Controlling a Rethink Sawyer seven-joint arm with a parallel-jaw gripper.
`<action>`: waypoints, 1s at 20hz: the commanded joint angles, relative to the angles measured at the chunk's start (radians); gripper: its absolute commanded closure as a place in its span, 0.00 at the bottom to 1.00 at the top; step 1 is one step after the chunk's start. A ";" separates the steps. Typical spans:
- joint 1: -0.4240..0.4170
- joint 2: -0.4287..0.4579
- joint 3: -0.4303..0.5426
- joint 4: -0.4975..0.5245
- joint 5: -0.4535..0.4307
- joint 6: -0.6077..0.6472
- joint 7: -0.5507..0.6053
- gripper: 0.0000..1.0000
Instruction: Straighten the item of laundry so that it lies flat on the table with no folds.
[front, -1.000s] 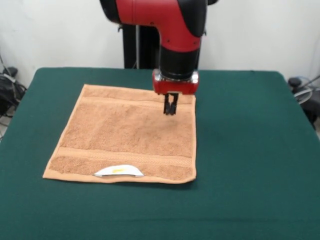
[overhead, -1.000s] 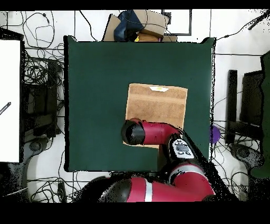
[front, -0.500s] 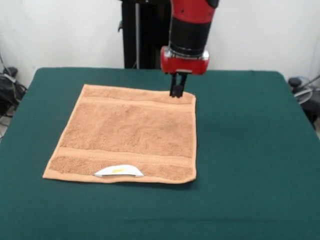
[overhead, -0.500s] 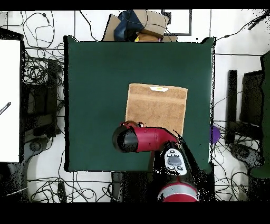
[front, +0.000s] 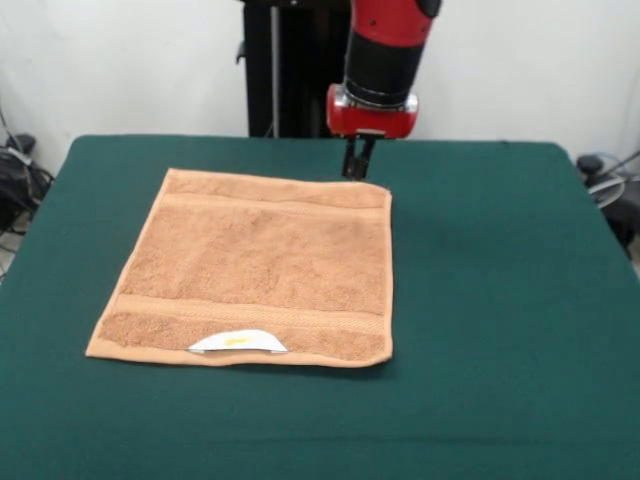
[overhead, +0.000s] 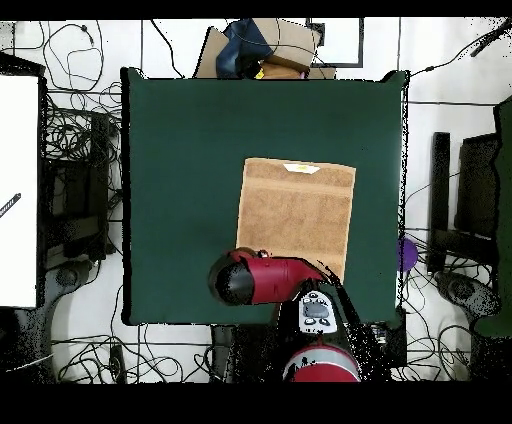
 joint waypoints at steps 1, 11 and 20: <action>0.005 0.074 -0.034 0.098 0.009 -0.117 0.230 1.00; 0.018 0.065 -0.084 0.223 -0.018 -0.244 0.214 1.00; 0.108 0.189 -0.115 0.223 0.049 -0.453 0.253 1.00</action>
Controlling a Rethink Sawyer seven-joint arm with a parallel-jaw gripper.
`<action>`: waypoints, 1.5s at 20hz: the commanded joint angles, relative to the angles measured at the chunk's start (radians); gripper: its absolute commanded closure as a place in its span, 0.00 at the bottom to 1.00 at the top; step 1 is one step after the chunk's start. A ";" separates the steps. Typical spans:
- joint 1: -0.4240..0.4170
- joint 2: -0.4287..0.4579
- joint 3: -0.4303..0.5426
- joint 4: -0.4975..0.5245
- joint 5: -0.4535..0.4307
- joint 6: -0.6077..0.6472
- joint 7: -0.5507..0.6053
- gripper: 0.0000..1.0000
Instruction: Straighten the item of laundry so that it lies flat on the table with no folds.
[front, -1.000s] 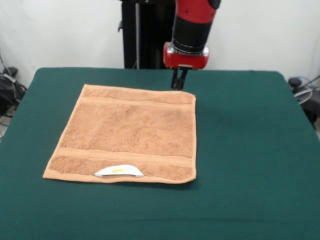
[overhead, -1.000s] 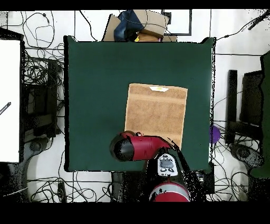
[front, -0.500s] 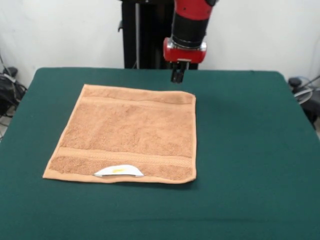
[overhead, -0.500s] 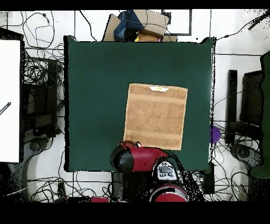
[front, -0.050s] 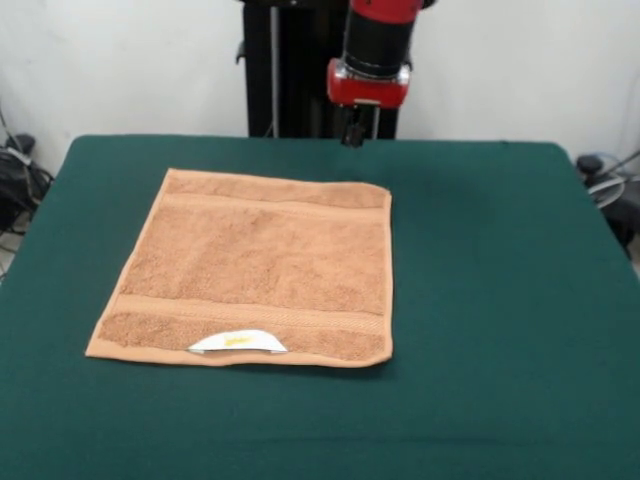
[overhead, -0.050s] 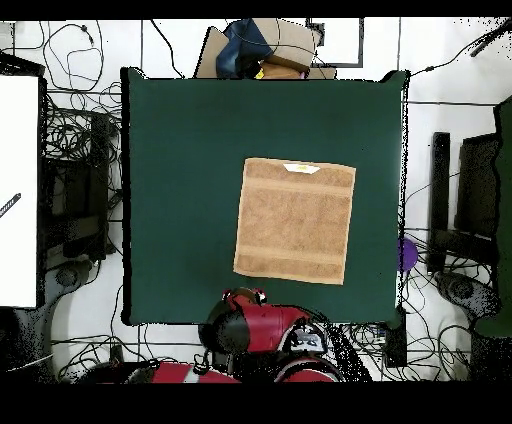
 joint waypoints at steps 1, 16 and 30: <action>0.067 0.121 -0.024 0.020 0.052 -0.176 0.254 1.00; 0.134 0.097 -0.072 0.046 0.090 -0.311 0.222 1.00; 0.103 0.036 -0.041 0.006 0.046 -0.192 0.145 1.00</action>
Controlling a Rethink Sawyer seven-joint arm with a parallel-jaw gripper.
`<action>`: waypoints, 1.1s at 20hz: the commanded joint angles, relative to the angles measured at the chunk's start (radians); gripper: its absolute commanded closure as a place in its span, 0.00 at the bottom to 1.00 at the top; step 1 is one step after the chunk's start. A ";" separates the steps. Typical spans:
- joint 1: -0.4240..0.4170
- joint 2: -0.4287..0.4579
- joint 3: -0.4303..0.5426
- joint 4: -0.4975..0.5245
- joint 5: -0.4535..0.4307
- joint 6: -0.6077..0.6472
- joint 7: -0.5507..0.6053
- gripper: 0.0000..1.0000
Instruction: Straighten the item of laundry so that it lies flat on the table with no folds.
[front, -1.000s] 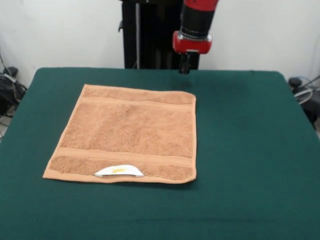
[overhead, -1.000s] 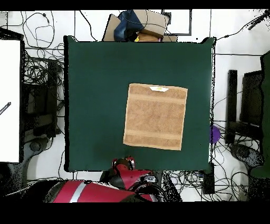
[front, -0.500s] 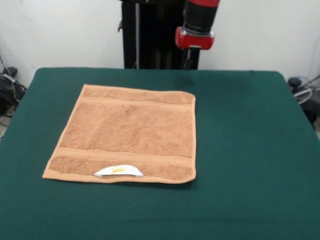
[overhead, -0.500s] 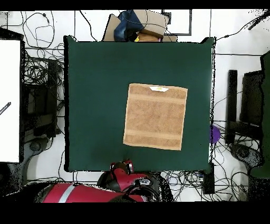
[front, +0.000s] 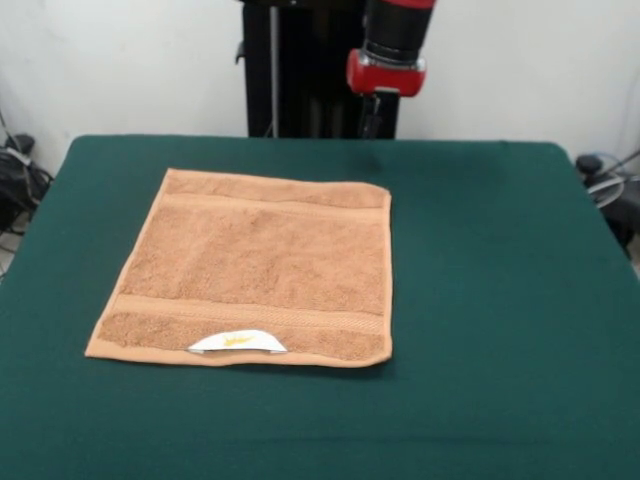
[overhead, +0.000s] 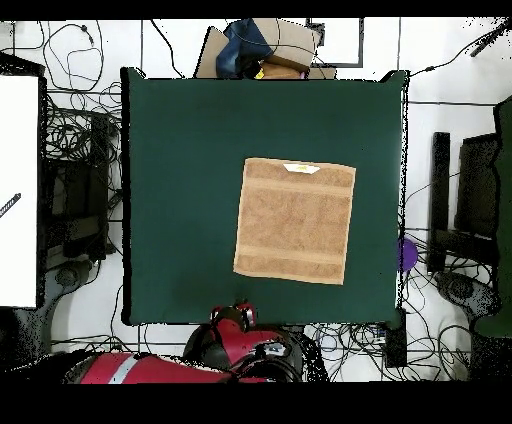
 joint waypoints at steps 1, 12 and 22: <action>-0.022 -0.035 0.032 -0.083 0.023 0.071 0.140 1.00; -0.113 -0.082 0.077 -0.118 -0.029 0.149 0.086 1.00; -0.129 -0.030 0.083 -0.151 -0.040 0.139 0.084 1.00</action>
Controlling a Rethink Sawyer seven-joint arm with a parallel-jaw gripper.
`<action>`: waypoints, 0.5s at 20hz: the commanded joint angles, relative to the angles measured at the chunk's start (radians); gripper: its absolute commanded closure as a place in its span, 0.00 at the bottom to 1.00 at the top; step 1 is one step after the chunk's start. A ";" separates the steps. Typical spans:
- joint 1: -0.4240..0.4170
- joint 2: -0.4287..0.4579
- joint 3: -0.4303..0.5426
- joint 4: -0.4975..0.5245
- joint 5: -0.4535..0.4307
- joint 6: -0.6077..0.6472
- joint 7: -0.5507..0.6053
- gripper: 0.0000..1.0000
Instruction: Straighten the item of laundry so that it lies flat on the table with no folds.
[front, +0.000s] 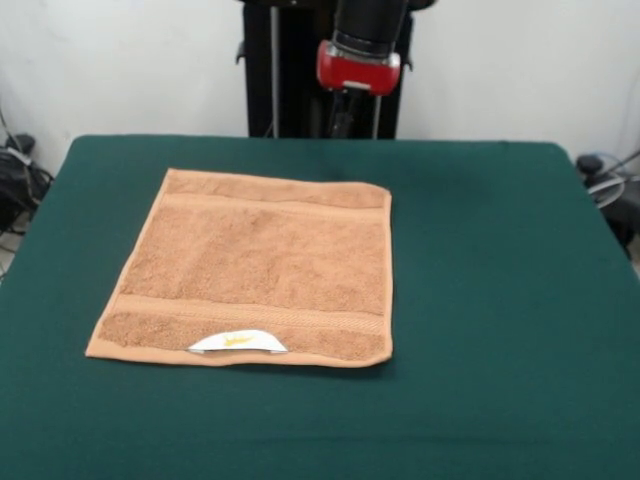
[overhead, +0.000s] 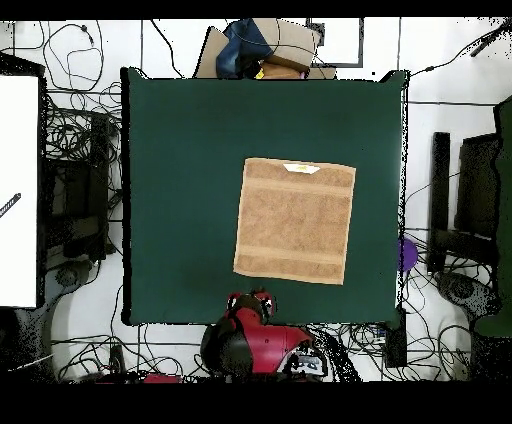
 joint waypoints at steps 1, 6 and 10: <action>-0.011 0.071 0.081 -0.136 -0.029 0.080 0.081 1.00; -0.016 0.103 0.077 -0.164 -0.026 0.072 0.077 1.00; -0.013 0.130 0.073 -0.183 -0.029 0.063 0.077 1.00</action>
